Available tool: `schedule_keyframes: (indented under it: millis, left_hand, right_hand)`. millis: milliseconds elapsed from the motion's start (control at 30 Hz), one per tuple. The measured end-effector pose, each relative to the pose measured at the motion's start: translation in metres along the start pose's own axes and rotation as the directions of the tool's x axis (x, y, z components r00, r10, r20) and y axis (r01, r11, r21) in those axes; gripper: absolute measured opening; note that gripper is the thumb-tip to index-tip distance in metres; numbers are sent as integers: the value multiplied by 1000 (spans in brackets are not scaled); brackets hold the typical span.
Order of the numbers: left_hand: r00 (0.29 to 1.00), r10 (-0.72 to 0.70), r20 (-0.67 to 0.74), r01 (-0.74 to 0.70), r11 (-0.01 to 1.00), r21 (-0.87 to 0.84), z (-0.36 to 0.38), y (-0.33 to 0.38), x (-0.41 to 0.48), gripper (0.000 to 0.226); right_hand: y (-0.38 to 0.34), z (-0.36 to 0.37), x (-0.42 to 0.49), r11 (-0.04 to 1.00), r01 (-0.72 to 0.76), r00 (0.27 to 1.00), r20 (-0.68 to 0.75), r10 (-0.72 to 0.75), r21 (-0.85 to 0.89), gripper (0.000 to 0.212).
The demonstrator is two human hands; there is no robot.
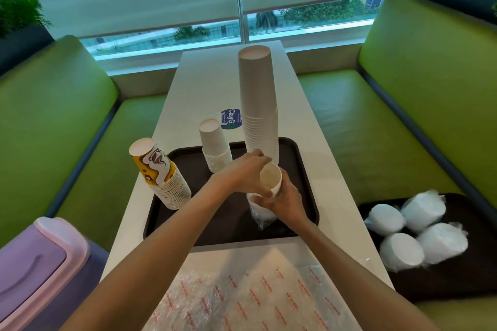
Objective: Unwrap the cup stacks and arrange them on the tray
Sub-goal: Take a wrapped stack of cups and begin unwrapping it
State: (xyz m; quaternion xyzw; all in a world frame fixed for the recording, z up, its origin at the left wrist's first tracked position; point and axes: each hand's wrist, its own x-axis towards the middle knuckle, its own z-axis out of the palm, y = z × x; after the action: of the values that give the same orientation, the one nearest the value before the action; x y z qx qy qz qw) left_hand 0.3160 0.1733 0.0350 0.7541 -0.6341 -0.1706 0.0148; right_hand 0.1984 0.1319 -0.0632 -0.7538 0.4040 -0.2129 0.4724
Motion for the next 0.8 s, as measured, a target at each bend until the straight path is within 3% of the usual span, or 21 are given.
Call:
schedule_keyframes:
  millis: [133, 800]
  left_hand:
    - [1000, -5, 2, 5, 998, 66, 1, 5, 0, 88]
    - [991, -80, -104, 81, 997, 8, 5, 3, 7, 77]
  right_hand:
    - [-2, -1, -2, 1000, -13, 1000, 5, 13, 28, 90]
    - [-3, -5, -4, 999, -1, 999, 50, 3, -44, 92]
